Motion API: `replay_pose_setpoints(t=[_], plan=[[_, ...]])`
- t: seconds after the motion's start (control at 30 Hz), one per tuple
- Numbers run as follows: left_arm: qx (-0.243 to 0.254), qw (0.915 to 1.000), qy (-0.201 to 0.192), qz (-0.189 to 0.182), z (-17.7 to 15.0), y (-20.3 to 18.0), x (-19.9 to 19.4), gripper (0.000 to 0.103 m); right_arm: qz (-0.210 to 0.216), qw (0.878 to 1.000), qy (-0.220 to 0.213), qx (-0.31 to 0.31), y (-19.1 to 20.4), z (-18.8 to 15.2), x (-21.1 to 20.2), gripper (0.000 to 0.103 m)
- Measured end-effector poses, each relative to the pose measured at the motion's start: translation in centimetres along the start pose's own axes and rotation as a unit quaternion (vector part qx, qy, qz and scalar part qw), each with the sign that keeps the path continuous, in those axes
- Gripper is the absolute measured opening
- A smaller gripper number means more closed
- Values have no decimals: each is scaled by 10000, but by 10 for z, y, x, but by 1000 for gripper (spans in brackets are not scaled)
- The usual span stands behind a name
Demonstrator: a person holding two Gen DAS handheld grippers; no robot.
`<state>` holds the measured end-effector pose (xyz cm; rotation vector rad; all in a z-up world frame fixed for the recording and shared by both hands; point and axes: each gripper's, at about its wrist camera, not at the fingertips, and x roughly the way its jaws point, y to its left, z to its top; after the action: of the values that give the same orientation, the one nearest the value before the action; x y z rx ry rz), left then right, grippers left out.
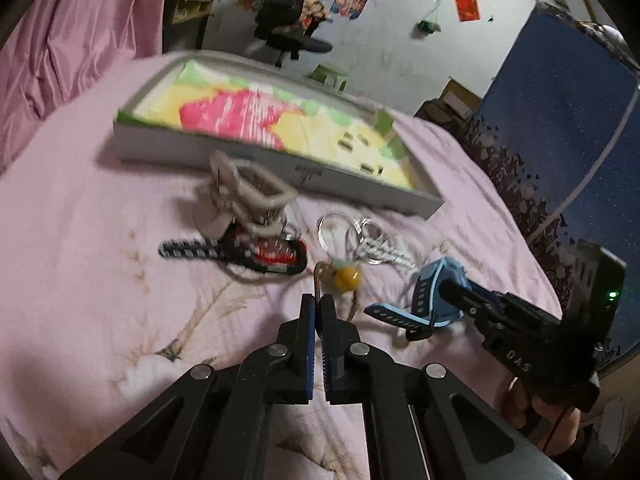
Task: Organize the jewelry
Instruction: 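Grasp the light-blue smartwatch with the right tool while the left tool grasps the beaded ring, then carry the smartwatch and beaded ring into the grey tray and release both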
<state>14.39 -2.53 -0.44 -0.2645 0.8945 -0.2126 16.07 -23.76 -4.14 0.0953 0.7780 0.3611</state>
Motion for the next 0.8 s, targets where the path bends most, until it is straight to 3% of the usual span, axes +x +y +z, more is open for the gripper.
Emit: replay_pose_setpoints(t=[0.23, 0.43, 0.6, 0.8], plan=[[227, 9987, -442, -123, 28, -13, -30, 3, 149, 9983, -546, 131, -3, 19, -20, 15], [221, 9955, -913, -86, 69, -16, -36, 3, 54, 9960, -885, 139, -3, 67, -4, 15], [142, 9921, -1248, -14, 110, -8, -20, 3, -63, 9940, -1023, 374, -10, 97, 20, 15], [13, 9927, -1205, -7, 136, 5, 15, 3, -358, 9945, -897, 409, -15, 109, 54, 15]])
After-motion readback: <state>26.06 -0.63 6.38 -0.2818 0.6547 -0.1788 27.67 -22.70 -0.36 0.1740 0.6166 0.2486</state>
